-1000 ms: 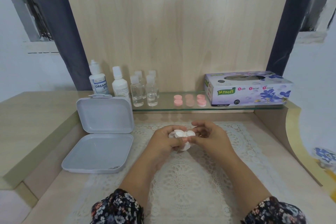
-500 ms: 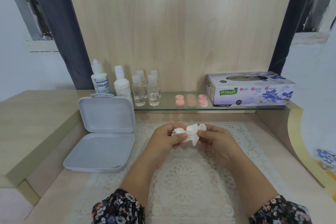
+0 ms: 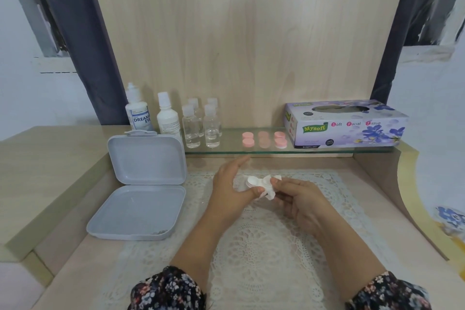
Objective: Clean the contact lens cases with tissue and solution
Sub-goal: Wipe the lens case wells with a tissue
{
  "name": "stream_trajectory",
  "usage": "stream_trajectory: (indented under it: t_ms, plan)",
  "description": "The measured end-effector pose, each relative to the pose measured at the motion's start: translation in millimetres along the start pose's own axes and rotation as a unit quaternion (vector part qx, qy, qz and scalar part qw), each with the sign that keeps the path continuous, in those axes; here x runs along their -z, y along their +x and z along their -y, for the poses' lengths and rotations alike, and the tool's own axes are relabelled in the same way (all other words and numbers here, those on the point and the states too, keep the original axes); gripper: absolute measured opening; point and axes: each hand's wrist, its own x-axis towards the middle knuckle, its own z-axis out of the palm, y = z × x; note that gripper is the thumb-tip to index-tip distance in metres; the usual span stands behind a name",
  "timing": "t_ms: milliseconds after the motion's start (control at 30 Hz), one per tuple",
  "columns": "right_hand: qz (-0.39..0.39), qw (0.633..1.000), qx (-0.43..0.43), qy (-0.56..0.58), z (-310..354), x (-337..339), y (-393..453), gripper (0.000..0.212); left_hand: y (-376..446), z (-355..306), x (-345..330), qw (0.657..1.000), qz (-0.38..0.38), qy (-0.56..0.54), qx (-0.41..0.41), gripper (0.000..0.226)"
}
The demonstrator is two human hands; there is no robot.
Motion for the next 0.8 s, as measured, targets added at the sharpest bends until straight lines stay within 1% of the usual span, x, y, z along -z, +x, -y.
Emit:
stream_trajectory:
  t_ms: [67,100,167,267,333,433,533,633,733,800]
  plan:
    - [-0.004,1.0,0.001,-0.001,1,1,0,0.015,-1,-2,2,0.999,-0.015,0.023,-0.041,0.056]
    - [-0.005,1.0,0.003,-0.001,1,1,0,0.016,0,-1,2,0.999,-0.016,0.031,-0.041,0.05]
    - [-0.004,1.0,0.006,0.0,2,2,-1,0.016,1,2,2,1.0,0.001,0.028,-0.011,0.04]
    - [0.003,1.0,0.013,-0.005,3,1,-2,0.015,2,4,1,0.998,0.026,-0.038,0.041,0.029]
    - [-0.002,0.999,0.025,-0.023,3,1,-3,0.015,0,1,1,0.998,0.04,-0.034,0.045,0.026]
    - [-0.034,0.994,0.057,-0.085,2,2,-4,0.015,0,0,1,0.998,0.055,0.003,0.029,0.021]
    - [-0.068,0.981,0.099,-0.155,0,4,-4,0.013,1,2,1,0.997,0.048,0.053,0.008,0.022]
    - [-0.075,0.962,0.147,-0.219,-2,2,-5,0.005,3,5,4,0.996,0.053,0.066,-0.002,0.029]
    - [-0.065,0.947,0.166,-0.266,1,-2,-7,0.02,5,8,6,0.995,0.067,0.07,-0.003,0.029]
    - [-0.038,0.927,0.177,-0.328,2,-1,-10,0.02,4,10,5,0.993,0.085,0.079,-0.003,0.026]
